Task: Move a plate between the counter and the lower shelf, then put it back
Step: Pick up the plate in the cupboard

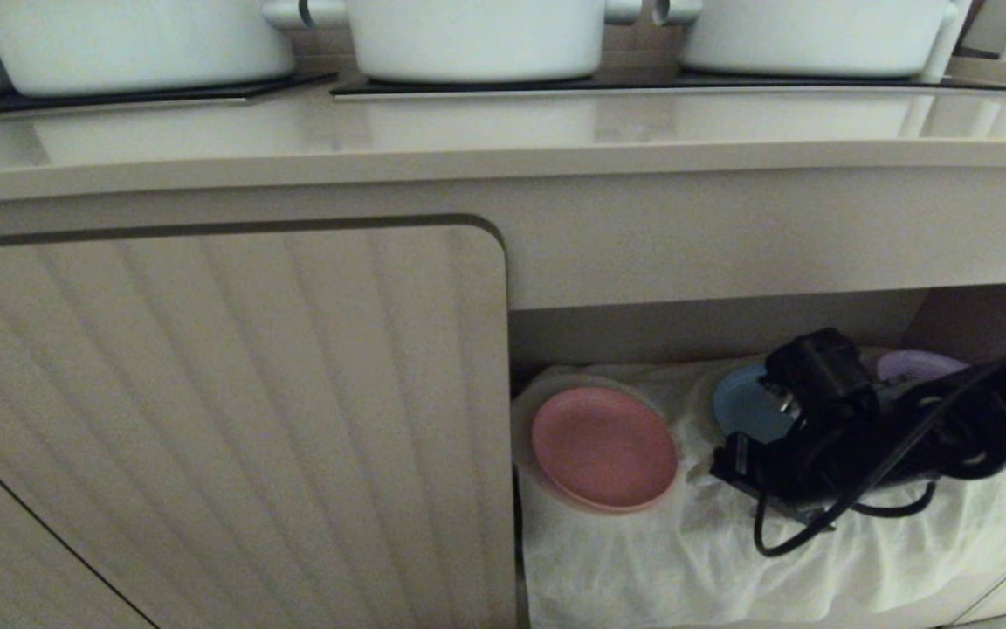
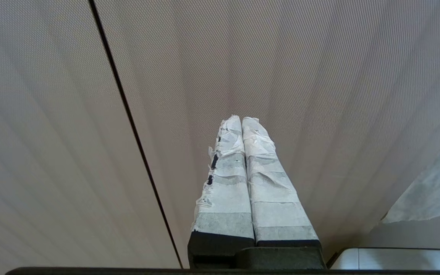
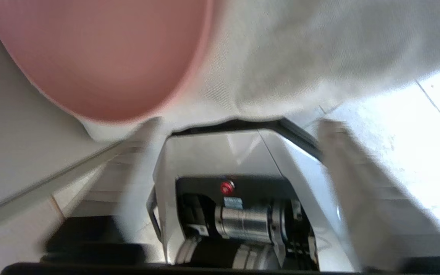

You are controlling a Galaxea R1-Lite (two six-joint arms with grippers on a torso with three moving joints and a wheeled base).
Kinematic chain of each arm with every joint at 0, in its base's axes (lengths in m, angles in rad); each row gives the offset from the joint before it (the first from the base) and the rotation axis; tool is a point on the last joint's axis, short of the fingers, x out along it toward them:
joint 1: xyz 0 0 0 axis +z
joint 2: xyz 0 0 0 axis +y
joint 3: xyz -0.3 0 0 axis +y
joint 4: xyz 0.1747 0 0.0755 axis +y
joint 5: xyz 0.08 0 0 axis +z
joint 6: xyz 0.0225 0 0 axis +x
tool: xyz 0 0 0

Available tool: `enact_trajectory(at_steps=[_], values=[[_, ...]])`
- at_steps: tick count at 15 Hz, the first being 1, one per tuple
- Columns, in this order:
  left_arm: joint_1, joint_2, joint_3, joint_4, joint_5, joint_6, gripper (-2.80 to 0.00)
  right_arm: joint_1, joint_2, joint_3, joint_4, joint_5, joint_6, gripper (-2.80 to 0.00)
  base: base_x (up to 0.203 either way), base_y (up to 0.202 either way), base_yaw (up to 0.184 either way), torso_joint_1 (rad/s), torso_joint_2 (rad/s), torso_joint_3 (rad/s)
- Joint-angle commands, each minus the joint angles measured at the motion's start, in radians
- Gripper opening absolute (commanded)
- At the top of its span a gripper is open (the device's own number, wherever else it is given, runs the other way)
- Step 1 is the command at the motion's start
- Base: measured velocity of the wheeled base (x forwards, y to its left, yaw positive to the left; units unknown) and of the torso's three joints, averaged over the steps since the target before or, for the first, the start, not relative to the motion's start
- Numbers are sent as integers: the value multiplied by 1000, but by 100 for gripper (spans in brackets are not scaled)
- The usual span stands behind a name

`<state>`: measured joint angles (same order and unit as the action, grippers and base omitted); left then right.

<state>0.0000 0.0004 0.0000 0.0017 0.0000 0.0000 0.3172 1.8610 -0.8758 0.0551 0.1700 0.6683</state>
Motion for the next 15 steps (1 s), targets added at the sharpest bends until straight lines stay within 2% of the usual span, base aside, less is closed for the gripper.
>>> enact_trajectory(at_steps=[1, 5, 10, 13, 15], values=[[0, 0, 0, 0, 0, 0, -280, 0, -53, 36, 5, 2, -1, -280, 0, 0, 0, 0, 0, 0], [0, 0, 0, 0, 0, 0, -280, 0, -146, 99, 91, 0, -39, -280, 0, 0, 0, 0, 0, 0], [0, 0, 0, 0, 0, 0, -280, -5, -304, 156, 195, -25, -125, -280, 0, 0, 0, 0, 0, 0], [0, 0, 0, 0, 0, -1, -280, -19, -436, 204, 215, -58, -191, -280, 0, 0, 0, 0, 0, 0], [0, 0, 0, 0, 0, 0, -280, -55, -535, 229, 214, -73, -256, -280, 0, 0, 0, 0, 0, 0]])
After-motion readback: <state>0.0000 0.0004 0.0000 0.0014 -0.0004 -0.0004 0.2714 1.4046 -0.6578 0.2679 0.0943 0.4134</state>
